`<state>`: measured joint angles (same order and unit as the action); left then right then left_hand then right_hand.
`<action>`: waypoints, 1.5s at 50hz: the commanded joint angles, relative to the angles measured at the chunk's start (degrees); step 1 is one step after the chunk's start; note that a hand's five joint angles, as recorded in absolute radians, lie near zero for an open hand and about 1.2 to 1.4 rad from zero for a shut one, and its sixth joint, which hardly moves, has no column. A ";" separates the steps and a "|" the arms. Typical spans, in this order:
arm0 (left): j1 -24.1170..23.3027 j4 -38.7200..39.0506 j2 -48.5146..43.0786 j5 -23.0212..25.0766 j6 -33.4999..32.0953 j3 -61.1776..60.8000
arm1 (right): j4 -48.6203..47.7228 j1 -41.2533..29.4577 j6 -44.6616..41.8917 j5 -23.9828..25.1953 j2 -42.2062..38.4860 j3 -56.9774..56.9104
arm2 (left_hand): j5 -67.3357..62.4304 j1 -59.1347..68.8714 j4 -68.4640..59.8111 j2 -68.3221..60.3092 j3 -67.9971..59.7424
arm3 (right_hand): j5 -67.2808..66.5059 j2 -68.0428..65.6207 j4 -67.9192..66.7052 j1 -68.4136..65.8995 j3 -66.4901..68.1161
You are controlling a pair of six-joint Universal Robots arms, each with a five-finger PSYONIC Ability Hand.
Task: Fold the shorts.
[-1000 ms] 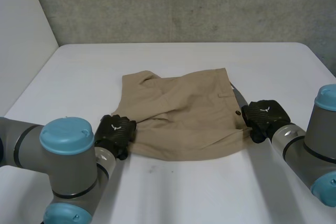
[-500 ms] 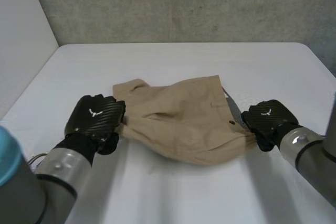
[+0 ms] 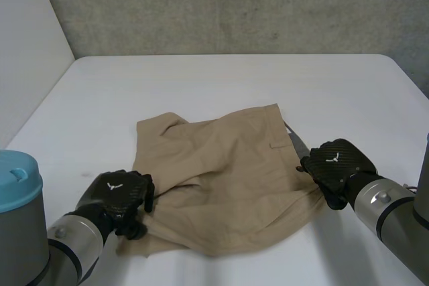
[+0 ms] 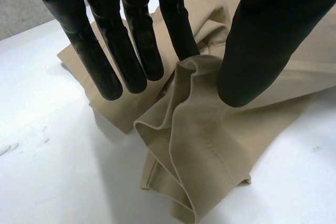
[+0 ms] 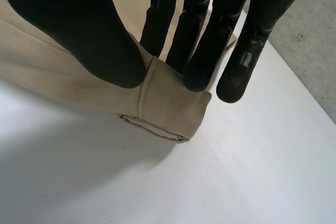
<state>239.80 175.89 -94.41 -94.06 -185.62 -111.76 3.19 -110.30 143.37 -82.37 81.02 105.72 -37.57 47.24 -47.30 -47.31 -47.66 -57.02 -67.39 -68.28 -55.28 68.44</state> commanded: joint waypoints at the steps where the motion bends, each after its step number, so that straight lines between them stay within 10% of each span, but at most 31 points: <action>1: -1.96 0.15 0.98 -0.16 -0.09 0.23 | -0.11 0.08 -0.02 0.01 -0.07 0.10 | -5.71 6.03 -5.97 -5.96 -5.61 | -12.98 -12.61 -11.72 -24.72 11.56; 25: -2.58 4.54 1.15 -0.51 -0.62 -1.88 | 0.33 0.35 -0.02 -0.34 0.28 -0.34 | -32.43 32.76 -32.70 -32.69 -32.34 | -12.98 -12.61 -11.72 -24.72 11.56; 51: 0.41 -4.16 36.31 0.19 0.52 6.47 | 14.31 1.31 -2.13 0.28 24.54 -8.60 | -32.43 32.76 -32.70 -32.69 -32.34 | -12.98 -12.61 -11.72 -24.72 11.56; 65: 8.05 8.31 11.90 2.82 0.00 8.13 | 2.37 1.67 -1.78 0.19 6.89 -12.80 | -32.43 32.76 -32.70 -32.69 -32.34 | -12.98 -12.61 -11.72 -24.72 11.56; 75: 8.05 15.53 -2.71 2.65 0.00 39.90 | -8.10 -0.53 6.39 -7.37 -1.83 -35.03 | -32.43 32.76 -32.70 -32.69 -32.34 | -12.98 -12.61 -11.72 -24.72 11.56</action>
<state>248.24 188.73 -91.14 -91.02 -185.64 -92.55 0.98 -109.08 144.07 -84.59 83.15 85.74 -56.04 63.61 -68.53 -68.60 -68.31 -57.05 -67.39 -68.29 -55.28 68.44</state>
